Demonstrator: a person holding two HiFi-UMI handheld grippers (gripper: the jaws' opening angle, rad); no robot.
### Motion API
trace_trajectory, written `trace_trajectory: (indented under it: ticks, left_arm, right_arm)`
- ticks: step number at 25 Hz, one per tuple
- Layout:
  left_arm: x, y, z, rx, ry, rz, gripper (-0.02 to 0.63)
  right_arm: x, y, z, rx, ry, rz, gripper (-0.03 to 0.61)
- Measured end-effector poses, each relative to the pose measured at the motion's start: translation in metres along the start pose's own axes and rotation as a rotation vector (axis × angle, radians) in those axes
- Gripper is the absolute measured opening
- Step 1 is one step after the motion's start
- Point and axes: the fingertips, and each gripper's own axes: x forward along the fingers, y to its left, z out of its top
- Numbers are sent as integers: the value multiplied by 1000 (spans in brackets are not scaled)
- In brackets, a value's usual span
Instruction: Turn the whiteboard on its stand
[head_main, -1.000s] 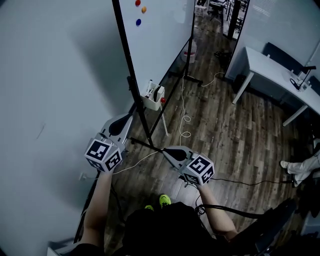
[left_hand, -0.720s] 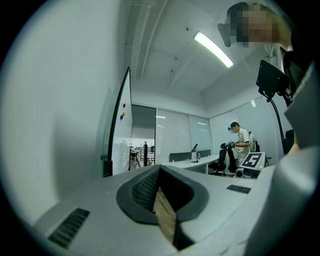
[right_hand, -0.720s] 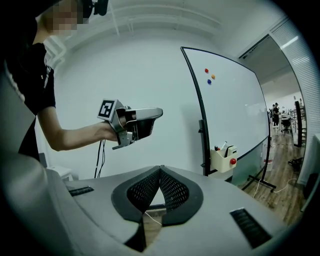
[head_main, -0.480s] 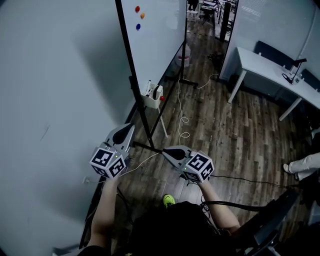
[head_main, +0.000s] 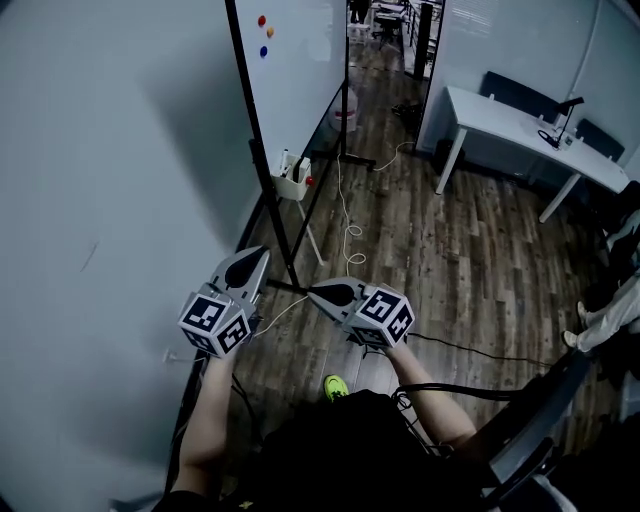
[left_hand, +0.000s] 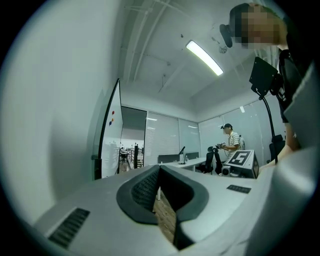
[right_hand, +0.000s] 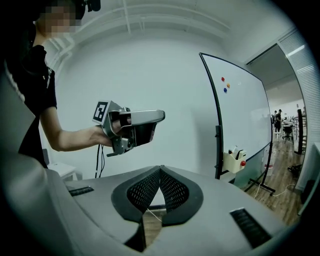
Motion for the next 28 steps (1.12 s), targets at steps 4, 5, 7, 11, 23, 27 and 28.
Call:
trace_trajectory:
  ticks: [4,5,7,11,23,27,28]
  left_arm:
    - [-29,-16,-1,5,-8,-10,12]
    - [-37,-20,-2,3,-8,-11,12]
    - [-50,-32,-4,-3,-6,-18,12]
    - [-76,-51,-7,-20,-9,-27,12]
    - [-113,-106,-39,-106,-18,-75,12]
    - [-115,-109,-47,-117,-26,-61,12]
    - [-115,-110,-45,-121,-35,-53,12]
  right_arm:
    - [0,31,0,-15,-3,-3,24]
    - [-1,39,0,-19,-5,-5,25]
    - [-5,54,-1,-22,-5,-11,24]
    - [-11,84,-1,-28,-6,-12,24]
    - [-42,133,-8,-33,-20,-51,23]
    - [-45,126,-7,-55,-33,-75,24]
    - [-47,124,-4,-64,-41,-83,25]
